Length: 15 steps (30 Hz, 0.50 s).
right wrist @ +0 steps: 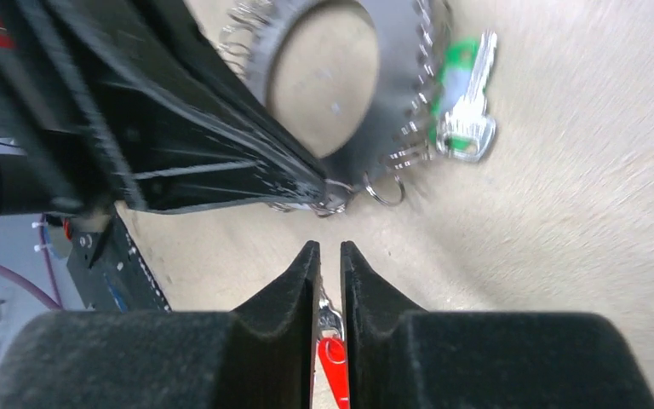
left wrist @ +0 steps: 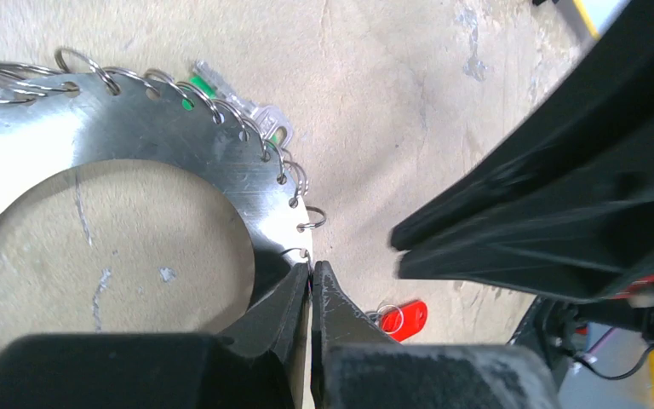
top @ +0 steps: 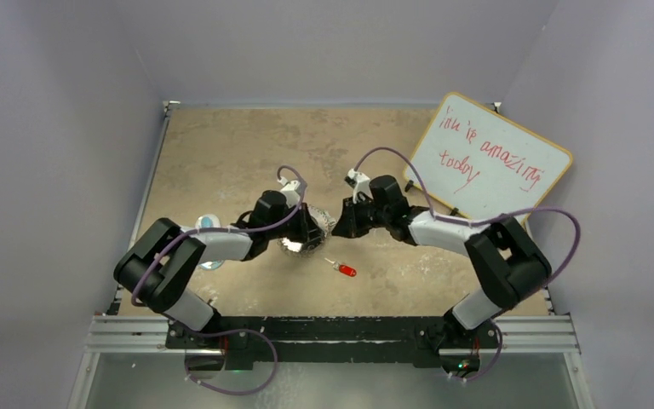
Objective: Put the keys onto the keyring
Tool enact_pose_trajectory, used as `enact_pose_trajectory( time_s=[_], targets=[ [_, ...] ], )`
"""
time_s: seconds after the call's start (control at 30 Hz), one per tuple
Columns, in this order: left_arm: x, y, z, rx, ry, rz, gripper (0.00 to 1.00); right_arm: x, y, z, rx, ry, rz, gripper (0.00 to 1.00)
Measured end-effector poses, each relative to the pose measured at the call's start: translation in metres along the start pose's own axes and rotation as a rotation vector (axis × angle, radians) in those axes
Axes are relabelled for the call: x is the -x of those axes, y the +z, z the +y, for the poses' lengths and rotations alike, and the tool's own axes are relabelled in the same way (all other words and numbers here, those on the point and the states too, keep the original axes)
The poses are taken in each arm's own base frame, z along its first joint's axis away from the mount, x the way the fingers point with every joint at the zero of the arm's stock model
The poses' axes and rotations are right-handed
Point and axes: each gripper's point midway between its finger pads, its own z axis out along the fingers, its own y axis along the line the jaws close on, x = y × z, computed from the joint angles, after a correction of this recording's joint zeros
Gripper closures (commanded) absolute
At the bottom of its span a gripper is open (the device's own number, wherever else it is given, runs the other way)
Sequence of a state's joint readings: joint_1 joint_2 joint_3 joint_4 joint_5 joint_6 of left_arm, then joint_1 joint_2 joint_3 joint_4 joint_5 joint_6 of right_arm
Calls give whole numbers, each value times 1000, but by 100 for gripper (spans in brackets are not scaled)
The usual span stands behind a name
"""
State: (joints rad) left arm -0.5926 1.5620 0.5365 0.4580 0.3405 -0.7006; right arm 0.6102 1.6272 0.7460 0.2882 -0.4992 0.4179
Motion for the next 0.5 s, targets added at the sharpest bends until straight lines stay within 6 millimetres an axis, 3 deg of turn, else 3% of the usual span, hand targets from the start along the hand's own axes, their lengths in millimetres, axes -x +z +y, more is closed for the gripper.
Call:
enact_pose_trajectory(
  time_s=[0.13, 0.23, 0.33, 0.5],
  targets=[
    [7, -1, -3, 5, 86, 15, 100, 37, -24, 20, 9, -176, -141, 79],
    [3, -3, 0, 15, 132, 50, 100, 52, -39, 31, 33, -322, -231, 79],
    [-4, -5, 5, 22, 167, 81, 100, 49, -47, 35, 60, -451, -280, 79],
    [-7, -16, 2, 1, 244, 78, 100, 24, -51, 42, 167, -651, -319, 79]
  ],
)
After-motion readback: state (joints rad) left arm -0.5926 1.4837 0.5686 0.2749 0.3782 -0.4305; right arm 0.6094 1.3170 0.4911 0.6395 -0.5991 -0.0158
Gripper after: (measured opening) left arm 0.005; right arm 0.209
